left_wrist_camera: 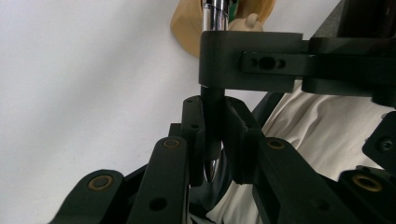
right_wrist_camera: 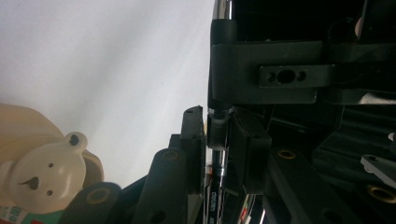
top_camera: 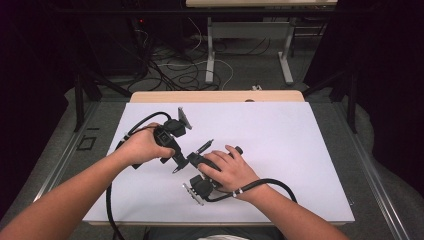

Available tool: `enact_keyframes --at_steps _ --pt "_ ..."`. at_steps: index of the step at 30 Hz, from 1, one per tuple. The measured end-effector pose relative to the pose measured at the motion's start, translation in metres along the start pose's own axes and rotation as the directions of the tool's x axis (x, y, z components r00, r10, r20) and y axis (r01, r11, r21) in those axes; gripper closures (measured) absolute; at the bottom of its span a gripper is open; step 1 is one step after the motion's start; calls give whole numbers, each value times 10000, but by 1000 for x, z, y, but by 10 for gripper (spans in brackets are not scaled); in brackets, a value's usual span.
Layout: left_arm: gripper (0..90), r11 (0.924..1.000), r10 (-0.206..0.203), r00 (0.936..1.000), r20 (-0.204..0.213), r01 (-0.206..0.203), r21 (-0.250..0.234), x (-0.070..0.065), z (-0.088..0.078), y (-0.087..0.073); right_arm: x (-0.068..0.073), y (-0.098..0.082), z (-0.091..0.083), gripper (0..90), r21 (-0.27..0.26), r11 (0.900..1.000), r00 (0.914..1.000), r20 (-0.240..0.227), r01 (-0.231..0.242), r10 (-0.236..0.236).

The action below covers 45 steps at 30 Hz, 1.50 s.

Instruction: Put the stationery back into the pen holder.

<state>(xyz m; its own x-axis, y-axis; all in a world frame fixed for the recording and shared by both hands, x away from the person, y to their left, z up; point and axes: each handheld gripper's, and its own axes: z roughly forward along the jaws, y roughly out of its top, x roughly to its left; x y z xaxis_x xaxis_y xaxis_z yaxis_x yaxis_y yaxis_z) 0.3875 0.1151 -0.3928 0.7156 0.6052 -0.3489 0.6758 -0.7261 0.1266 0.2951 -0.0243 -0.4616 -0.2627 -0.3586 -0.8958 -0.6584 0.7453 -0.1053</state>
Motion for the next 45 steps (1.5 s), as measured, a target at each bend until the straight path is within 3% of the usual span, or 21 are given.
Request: enact_keyframes --at_steps 4,6,9,12,16,20,22,24,25,29,31,38,45 --pt "793 10000 39 10000 83 -39 22 0 1 1 -1 1 1 772 25 10000 10000 -6 82 -82" --pt "793 10000 40 10000 65 -40 27 0 0 1 -2 2 0 788 189 9996 9991 -387 186 -178" --pt "792 10000 -22 10000 95 22 -62 1 1 0 1 1 2 793 -15 9999 9998 178 126 -126" --pt "792 10000 -7 9999 161 8 -38 1 1 0 -1 1 1 794 97 9996 9996 -136 265 -264" --pt "790 9999 -96 9997 207 98 -69 1 1 -1 0 1 2 795 41 9994 9994 103 338 -338" --pt "787 9997 -152 9997 189 156 -167 1 1 -2 -1 1 2 795 54 9993 9992 -130 369 -368" --pt "779 9997 -141 9997 214 146 -213 2 1 -2 -1 0 2 795 -21 9993 9993 22 373 -373" --pt "753 9993 -231 9994 266 238 -292 3 -1 -4 0 -1 3 796 0 9994 9994 16 344 -344" --pt "744 9991 -243 9994 248 251 -343 4 -2 -5 -1 -1 2 795 117 9993 9992 -198 363 -361" --pt "701 9969 -416 9990 191 428 -658 6 -8 -10 0 -5 3 796 119 9995 9995 -160 285 -283" --pt "689 9976 -263 9996 -118 254 -645 6 -11 -14 0 -7 3 795 179 9995 9993 -278 252 -247" --pt "673 9938 -391 9971 -658 320 -1061 15 -17 -22 0 -10 2 796 35 10000 9999 -126 8 -8" --pt "645 9850 -489 9914 -1215 277 -1701 24 -16 -27 -4 -16 -5 795 -245 9968 9970 114 -759 762"
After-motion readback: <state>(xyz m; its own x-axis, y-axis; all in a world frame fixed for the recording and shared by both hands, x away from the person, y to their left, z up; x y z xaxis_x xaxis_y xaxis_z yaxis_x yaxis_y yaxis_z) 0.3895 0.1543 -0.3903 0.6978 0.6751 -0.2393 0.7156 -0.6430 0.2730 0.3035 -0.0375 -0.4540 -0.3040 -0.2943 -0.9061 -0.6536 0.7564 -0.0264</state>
